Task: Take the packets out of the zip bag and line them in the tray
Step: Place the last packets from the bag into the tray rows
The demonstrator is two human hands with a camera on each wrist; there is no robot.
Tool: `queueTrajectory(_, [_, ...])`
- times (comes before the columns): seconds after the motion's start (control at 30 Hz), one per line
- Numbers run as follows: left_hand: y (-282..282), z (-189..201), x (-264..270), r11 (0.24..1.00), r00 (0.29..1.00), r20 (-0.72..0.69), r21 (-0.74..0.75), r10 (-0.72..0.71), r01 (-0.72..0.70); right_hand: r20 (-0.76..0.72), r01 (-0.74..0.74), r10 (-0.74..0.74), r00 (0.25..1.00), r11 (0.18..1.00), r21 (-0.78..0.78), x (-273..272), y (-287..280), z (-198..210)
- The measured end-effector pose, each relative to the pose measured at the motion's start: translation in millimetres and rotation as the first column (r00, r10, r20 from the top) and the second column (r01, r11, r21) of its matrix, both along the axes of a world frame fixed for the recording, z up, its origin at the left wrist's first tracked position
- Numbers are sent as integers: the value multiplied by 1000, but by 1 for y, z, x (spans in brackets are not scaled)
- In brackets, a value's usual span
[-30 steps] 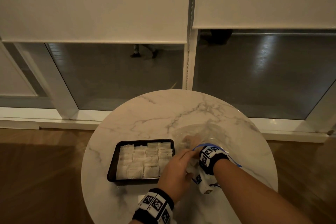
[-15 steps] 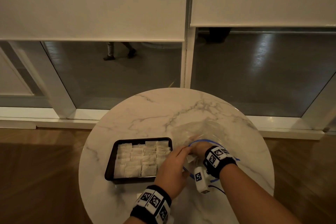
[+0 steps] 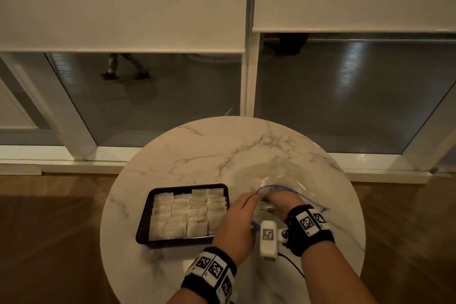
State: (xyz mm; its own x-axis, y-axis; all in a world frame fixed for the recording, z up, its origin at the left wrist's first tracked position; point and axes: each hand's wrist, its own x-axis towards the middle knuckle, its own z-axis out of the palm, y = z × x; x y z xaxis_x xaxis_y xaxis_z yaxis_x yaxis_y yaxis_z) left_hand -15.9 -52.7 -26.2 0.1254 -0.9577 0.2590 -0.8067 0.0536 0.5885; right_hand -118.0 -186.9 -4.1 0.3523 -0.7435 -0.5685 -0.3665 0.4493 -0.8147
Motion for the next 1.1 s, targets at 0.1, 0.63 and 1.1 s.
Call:
queueTrajectory(0.1, [0, 2, 0, 999, 999, -23, 32, 33, -32, 77, 119, -117, 990, 992, -32, -2, -7, -2])
queueTrajectory(0.63, [-24, 13, 13, 942, 959, 281, 312, 35, -126, 37, -35, 47, 998, 957, -287, -84, 18, 20])
queueTrajectory(1.1, [4, 46, -1, 985, 560, -814, 174, 154, -19, 309, -161, 258, 916, 938, -307, -52, 45, 22])
